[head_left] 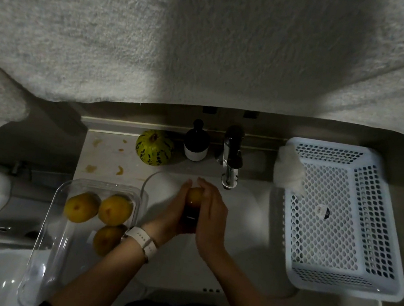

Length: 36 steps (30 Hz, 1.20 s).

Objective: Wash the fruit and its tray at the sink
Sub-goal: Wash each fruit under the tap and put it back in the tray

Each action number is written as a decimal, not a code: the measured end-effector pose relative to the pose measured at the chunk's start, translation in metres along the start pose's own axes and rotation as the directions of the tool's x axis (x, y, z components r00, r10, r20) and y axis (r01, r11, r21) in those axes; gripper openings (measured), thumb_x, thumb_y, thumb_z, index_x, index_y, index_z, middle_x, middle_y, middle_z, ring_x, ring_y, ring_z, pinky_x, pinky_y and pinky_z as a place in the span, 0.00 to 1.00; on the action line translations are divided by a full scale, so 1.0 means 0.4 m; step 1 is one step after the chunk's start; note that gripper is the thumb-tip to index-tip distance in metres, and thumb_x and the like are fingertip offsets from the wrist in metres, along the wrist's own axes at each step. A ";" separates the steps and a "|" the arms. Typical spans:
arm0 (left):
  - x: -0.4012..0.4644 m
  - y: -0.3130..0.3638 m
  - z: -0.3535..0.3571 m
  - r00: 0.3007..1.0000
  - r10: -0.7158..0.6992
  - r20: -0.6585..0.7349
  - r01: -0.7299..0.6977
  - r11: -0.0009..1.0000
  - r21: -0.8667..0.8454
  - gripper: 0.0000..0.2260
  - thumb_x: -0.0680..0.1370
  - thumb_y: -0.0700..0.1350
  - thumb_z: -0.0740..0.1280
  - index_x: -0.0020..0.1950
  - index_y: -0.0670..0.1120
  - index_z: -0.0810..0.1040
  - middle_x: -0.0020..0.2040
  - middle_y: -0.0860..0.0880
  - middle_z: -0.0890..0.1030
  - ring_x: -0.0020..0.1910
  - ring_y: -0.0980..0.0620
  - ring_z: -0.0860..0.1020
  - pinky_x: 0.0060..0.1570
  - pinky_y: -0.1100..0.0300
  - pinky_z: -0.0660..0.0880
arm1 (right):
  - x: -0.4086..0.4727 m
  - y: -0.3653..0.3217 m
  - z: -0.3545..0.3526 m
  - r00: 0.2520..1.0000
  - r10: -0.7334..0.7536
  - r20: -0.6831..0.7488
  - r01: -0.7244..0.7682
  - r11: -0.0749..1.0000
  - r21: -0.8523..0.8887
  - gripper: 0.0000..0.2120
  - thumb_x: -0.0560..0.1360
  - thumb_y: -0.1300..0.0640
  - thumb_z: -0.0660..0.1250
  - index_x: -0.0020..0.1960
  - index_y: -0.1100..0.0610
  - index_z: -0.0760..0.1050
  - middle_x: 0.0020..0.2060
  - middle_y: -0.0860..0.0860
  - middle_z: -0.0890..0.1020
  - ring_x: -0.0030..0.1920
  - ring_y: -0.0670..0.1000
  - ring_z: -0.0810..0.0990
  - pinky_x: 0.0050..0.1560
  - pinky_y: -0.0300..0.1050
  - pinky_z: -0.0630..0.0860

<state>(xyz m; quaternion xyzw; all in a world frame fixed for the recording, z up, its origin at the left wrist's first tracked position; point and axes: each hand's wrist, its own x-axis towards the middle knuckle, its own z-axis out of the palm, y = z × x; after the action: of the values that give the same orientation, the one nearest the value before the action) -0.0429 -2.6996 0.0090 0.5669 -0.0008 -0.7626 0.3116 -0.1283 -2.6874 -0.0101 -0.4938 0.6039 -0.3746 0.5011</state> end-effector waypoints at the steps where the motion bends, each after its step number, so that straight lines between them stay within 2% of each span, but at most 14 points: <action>1: -0.004 0.003 -0.008 0.998 -0.022 0.054 0.025 0.998 -0.062 0.23 0.81 0.60 0.53 0.62 0.46 0.75 0.55 0.43 0.80 0.51 0.48 0.79 0.47 0.52 0.76 | -0.002 0.011 -0.004 0.986 -0.143 0.089 0.154 0.979 -0.132 0.17 0.83 0.59 0.52 0.68 0.58 0.72 0.66 0.54 0.75 0.68 0.51 0.72 0.71 0.48 0.66; 4: 0.013 -0.005 -0.023 0.996 0.084 0.040 -0.086 0.996 0.036 0.17 0.84 0.53 0.53 0.66 0.46 0.72 0.55 0.47 0.79 0.54 0.50 0.78 0.53 0.54 0.75 | 0.004 0.039 -0.013 0.916 -0.313 0.253 0.390 0.846 -0.364 0.18 0.82 0.60 0.53 0.70 0.61 0.70 0.69 0.56 0.73 0.72 0.50 0.67 0.74 0.40 0.58; 7: 0.036 -0.032 -0.033 0.886 0.463 0.005 -0.344 0.650 0.678 0.11 0.84 0.47 0.56 0.57 0.45 0.76 0.53 0.40 0.81 0.42 0.53 0.81 0.40 0.59 0.79 | 0.002 0.019 0.001 0.997 -0.076 0.001 0.076 0.995 -0.065 0.15 0.83 0.63 0.54 0.61 0.60 0.78 0.56 0.55 0.82 0.57 0.45 0.80 0.59 0.38 0.75; 9: 0.036 -0.042 -0.033 0.784 0.611 0.108 -0.471 0.473 0.744 0.10 0.83 0.50 0.58 0.52 0.50 0.78 0.44 0.45 0.83 0.34 0.60 0.80 0.33 0.63 0.75 | 0.011 0.004 0.016 0.966 0.241 -0.091 -0.214 0.948 0.235 0.16 0.82 0.64 0.53 0.53 0.60 0.80 0.44 0.54 0.83 0.45 0.47 0.83 0.44 0.39 0.79; 11: 0.041 -0.041 -0.035 0.706 0.673 0.221 -0.516 0.274 0.812 0.09 0.82 0.53 0.59 0.50 0.51 0.76 0.40 0.50 0.82 0.36 0.59 0.79 0.36 0.64 0.73 | 0.034 0.005 0.016 0.834 0.551 -0.037 -0.482 0.758 0.439 0.15 0.82 0.61 0.54 0.51 0.65 0.78 0.42 0.58 0.82 0.47 0.58 0.82 0.40 0.44 0.77; 13: 0.050 -0.037 -0.042 0.647 0.669 0.366 -0.503 0.014 0.864 0.12 0.81 0.56 0.59 0.44 0.50 0.70 0.34 0.52 0.76 0.33 0.55 0.75 0.34 0.61 0.67 | 0.055 0.006 -0.005 0.618 0.769 0.163 -0.670 0.406 0.622 0.16 0.82 0.56 0.54 0.47 0.65 0.75 0.37 0.60 0.81 0.44 0.59 0.78 0.36 0.45 0.77; 16: 0.055 -0.033 -0.038 0.622 0.604 0.498 -0.514 -0.164 0.842 0.12 0.79 0.57 0.60 0.44 0.51 0.64 0.35 0.52 0.71 0.34 0.53 0.70 0.35 0.57 0.65 | 0.062 0.014 -0.048 0.499 0.797 0.340 -0.744 0.192 0.640 0.14 0.81 0.55 0.52 0.45 0.61 0.73 0.32 0.58 0.81 0.39 0.56 0.79 0.32 0.46 0.76; 18: 0.061 -0.035 -0.031 0.640 0.597 0.485 -0.540 -0.100 0.836 0.13 0.79 0.58 0.59 0.44 0.49 0.65 0.35 0.51 0.72 0.33 0.53 0.70 0.35 0.57 0.66 | 0.071 0.010 -0.069 0.530 0.770 0.355 -0.767 0.257 0.588 0.15 0.82 0.55 0.53 0.49 0.62 0.74 0.34 0.60 0.83 0.37 0.56 0.82 0.35 0.48 0.79; 20: 0.071 -0.033 -0.021 0.712 0.619 0.330 -0.566 0.229 0.792 0.13 0.80 0.54 0.60 0.44 0.44 0.70 0.36 0.47 0.75 0.32 0.53 0.73 0.32 0.61 0.68 | 0.087 0.007 -0.084 0.600 0.747 0.287 -0.744 0.388 0.544 0.15 0.82 0.55 0.54 0.51 0.63 0.75 0.41 0.62 0.82 0.40 0.57 0.81 0.39 0.51 0.78; 22: 0.086 -0.029 -0.006 0.843 0.517 0.147 -0.489 0.623 0.611 0.11 0.82 0.48 0.62 0.49 0.40 0.75 0.42 0.43 0.78 0.33 0.51 0.78 0.31 0.62 0.76 | 0.100 0.011 -0.097 0.746 0.664 0.045 -0.628 0.680 0.378 0.10 0.81 0.57 0.57 0.51 0.61 0.76 0.45 0.60 0.81 0.41 0.55 0.80 0.39 0.47 0.76; 25: 0.116 -0.024 0.011 0.967 0.254 0.015 -0.247 0.924 0.292 0.05 0.81 0.42 0.62 0.55 0.43 0.74 0.55 0.42 0.77 0.49 0.43 0.80 0.47 0.45 0.80 | 0.102 0.009 -0.127 0.931 0.256 -0.260 -0.253 0.966 0.046 0.08 0.81 0.60 0.57 0.47 0.60 0.74 0.43 0.55 0.80 0.43 0.53 0.77 0.40 0.41 0.72; 29: 0.147 -0.021 0.031 0.997 -0.055 0.049 0.056 0.998 -0.022 0.14 0.81 0.49 0.61 0.63 0.42 0.69 0.61 0.35 0.75 0.48 0.38 0.80 0.50 0.46 0.78 | 0.120 -0.038 -0.154 0.970 -0.043 -0.237 0.025 0.997 -0.080 0.13 0.81 0.62 0.56 0.41 0.58 0.75 0.37 0.52 0.79 0.39 0.47 0.76 0.41 0.38 0.71; 32: 0.177 -0.027 0.039 0.991 -0.076 0.114 0.072 0.997 0.042 0.16 0.80 0.51 0.63 0.63 0.43 0.73 0.52 0.39 0.80 0.40 0.43 0.84 0.54 0.49 0.77 | 0.135 -0.072 -0.150 0.981 -0.033 -0.189 0.035 0.999 0.007 0.16 0.82 0.63 0.55 0.38 0.54 0.73 0.34 0.46 0.78 0.35 0.37 0.75 0.39 0.28 0.70; 36: 0.208 -0.028 0.047 0.972 -0.064 0.225 0.056 0.998 0.039 0.16 0.79 0.53 0.62 0.57 0.43 0.78 0.44 0.44 0.85 0.42 0.49 0.84 0.46 0.55 0.81 | 0.141 -0.069 -0.136 0.974 -0.007 -0.225 0.019 0.999 0.051 0.17 0.82 0.63 0.55 0.35 0.59 0.71 0.31 0.49 0.74 0.31 0.40 0.71 0.36 0.30 0.68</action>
<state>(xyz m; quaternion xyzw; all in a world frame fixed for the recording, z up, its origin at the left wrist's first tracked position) -0.0780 -2.7367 -0.0601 0.4810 -0.0315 -0.8312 0.2770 -0.1758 -2.7509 0.0145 -0.4388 0.6435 -0.4470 0.4400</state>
